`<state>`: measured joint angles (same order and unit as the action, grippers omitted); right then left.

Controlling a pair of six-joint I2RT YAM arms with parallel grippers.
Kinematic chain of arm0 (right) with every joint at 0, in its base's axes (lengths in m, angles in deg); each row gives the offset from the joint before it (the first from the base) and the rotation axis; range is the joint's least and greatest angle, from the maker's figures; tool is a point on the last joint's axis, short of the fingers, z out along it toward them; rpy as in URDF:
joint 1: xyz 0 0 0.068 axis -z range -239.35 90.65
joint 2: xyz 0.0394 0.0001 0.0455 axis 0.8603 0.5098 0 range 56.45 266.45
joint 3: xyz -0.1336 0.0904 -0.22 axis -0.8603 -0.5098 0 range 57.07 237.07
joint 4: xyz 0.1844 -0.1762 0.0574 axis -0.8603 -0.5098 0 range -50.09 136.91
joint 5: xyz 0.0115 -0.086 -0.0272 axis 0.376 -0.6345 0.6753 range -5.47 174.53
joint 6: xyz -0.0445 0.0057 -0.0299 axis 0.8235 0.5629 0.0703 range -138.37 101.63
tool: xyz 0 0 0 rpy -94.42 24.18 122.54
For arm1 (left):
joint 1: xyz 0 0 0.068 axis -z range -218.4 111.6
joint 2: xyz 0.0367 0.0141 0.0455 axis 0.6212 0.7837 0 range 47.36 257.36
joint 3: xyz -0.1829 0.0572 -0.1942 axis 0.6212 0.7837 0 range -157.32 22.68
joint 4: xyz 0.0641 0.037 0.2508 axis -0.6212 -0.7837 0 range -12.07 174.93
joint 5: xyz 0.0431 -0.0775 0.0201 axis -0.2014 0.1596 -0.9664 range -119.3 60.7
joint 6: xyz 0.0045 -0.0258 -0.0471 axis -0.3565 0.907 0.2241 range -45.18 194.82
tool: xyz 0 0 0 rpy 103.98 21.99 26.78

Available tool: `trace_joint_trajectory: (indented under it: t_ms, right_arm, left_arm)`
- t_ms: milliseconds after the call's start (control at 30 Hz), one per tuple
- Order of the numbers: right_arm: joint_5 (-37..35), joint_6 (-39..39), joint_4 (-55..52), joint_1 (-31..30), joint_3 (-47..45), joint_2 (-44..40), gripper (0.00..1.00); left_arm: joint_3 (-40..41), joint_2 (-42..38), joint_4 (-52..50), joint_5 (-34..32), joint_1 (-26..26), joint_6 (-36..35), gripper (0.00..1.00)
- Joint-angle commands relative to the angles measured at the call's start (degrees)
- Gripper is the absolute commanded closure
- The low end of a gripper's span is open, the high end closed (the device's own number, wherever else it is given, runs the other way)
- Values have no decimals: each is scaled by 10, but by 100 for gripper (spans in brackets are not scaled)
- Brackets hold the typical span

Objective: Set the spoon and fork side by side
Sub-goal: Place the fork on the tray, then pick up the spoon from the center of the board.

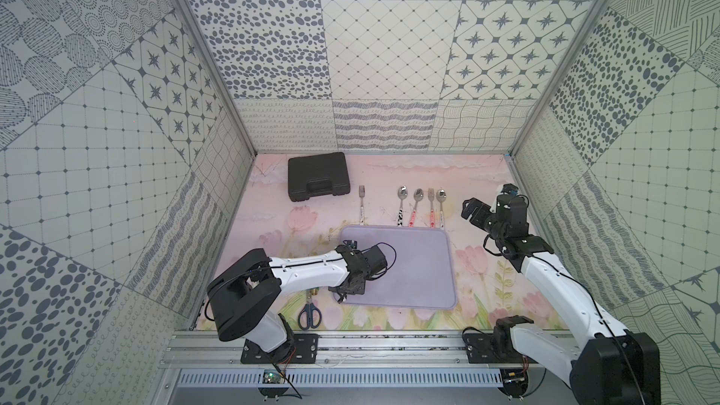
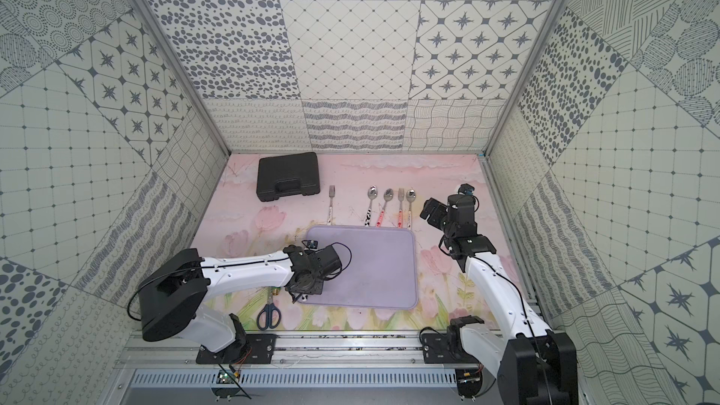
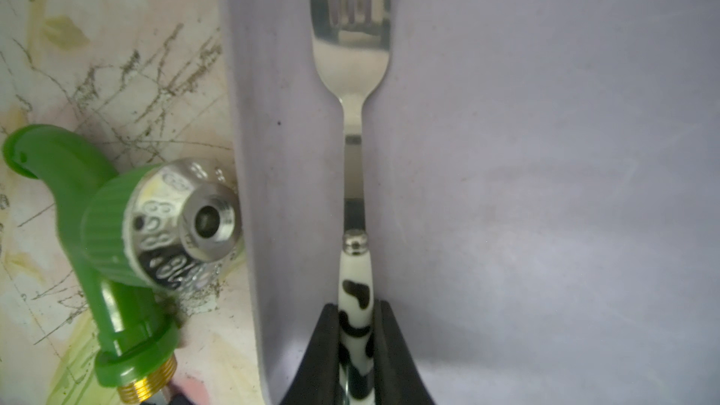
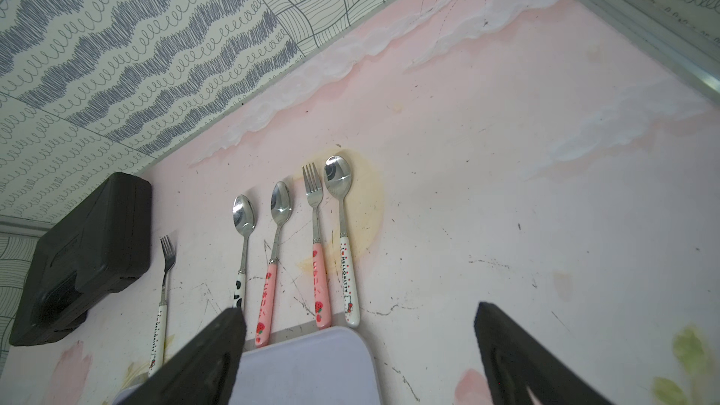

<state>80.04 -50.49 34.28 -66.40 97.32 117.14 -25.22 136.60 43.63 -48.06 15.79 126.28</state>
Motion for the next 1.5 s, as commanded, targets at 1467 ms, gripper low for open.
trace_joint_trajectory:
  t_ms: [1467]
  right_arm:
    - [-43,22,-7,-83,-5,-65,3]
  left_arm:
    - [-359,180,19,43,-70,-161,48]
